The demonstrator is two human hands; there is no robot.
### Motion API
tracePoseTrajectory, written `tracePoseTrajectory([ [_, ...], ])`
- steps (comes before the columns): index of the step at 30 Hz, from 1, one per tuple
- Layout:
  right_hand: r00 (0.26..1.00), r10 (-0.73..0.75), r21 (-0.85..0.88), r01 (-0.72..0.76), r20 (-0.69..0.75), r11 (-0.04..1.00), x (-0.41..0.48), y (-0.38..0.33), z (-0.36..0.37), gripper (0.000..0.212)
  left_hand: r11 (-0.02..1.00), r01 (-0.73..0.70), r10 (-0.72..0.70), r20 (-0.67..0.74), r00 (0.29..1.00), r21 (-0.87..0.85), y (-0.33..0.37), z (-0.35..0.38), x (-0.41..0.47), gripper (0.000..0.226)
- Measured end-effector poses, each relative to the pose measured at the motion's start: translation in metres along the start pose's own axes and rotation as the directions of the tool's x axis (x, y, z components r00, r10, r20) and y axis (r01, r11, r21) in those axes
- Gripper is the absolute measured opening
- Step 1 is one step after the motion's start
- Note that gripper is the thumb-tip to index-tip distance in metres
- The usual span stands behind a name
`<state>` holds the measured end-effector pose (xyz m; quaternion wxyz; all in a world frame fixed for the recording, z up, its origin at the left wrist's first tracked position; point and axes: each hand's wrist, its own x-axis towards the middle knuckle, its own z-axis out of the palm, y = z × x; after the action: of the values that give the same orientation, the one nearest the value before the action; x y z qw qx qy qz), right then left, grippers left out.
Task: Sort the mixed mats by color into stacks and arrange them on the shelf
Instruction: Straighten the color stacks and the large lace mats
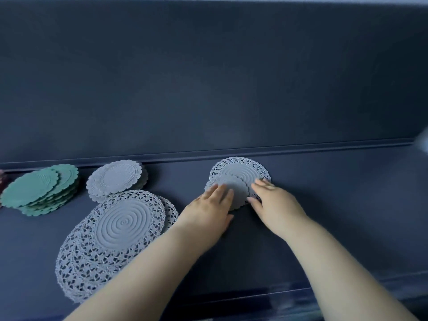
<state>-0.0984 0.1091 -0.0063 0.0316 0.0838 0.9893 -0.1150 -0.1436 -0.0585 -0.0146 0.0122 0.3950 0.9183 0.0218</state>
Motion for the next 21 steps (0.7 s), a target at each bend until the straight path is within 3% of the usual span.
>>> tracePoseTrajectory([
  [5, 0.984, -0.145, -0.159, 0.16, 0.106, 0.974, 0.013, 0.017, -0.009, 0.053, 0.973, 0.232, -0.232, 0.033, 0.972, 0.013, 0.018, 0.009, 0.022, 0.052],
  [8, 0.958, -0.278, -0.284, 0.284, 0.063, 0.916, 0.018, 0.028, -0.009, 0.041, 0.947, 0.32, -0.32, 0.007, 0.947, 0.007, 0.034, 0.002, 0.025, 0.029],
  [12, 0.902, -0.426, -0.418, 0.413, 0.066, 0.809, 0.018, 0.031, -0.008, 0.026, 0.866, 0.49, -0.496, -0.037, 0.868, -0.099, 0.052, -0.005, 0.025, 0.015],
  [13, 0.888, -0.454, -0.441, 0.438, 0.075, 0.783, 0.017, 0.029, -0.011, 0.026, 0.843, 0.524, -0.531, -0.042, 0.846, -0.122, 0.055, -0.005, 0.023, 0.015],
  [17, 0.862, -0.495, -0.456, 0.487, 0.113, 0.744, 0.016, 0.024, -0.021, 0.028, 0.859, 0.508, -0.506, -0.054, 0.861, 0.066, 0.066, -0.003, 0.017, 0.022],
  [21, 0.869, -0.494, -0.49, 0.438, 0.018, 0.753, 0.016, 0.023, -0.03, 0.03, 0.806, 0.588, -0.592, -0.092, 0.801, -0.069, 0.065, -0.001, 0.012, 0.029],
])
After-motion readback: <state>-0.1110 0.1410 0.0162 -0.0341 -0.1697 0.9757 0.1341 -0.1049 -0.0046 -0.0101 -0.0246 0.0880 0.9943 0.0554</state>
